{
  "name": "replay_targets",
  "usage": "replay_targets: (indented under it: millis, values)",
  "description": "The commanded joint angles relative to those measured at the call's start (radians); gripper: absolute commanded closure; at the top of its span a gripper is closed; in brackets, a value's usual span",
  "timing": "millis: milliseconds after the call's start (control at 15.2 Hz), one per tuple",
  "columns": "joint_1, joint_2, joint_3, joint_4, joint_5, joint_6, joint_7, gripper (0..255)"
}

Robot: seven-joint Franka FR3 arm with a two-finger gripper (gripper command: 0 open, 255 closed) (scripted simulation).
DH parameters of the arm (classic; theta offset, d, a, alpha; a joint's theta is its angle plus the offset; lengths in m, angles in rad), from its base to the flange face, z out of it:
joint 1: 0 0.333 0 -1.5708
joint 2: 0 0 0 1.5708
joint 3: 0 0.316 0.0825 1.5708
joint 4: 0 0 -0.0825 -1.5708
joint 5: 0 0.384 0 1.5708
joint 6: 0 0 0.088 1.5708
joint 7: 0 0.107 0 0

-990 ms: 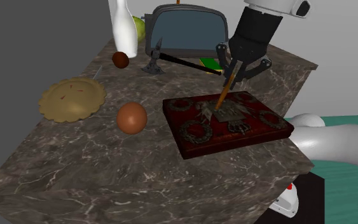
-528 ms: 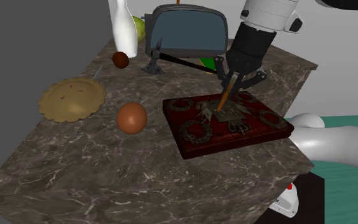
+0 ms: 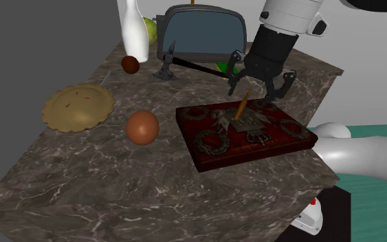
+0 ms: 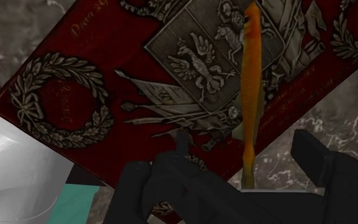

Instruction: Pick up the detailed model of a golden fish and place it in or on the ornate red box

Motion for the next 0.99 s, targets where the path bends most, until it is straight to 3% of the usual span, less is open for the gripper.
replay_targets:
  millis: [0, 132, 396, 924]
  values:
    - [0.000, 0.000, 0.000, 0.000, 0.000, 0.000, 0.000, 0]
    - [0.000, 0.000, 0.000, 0.000, 0.000, 0.000, 0.000, 0]
    - [-0.015, 0.067, -0.035, 0.160, -0.033, -0.096, 0.017, 0]
    - [-0.015, 0.067, -0.035, 0.160, -0.033, -0.096, 0.017, 0]
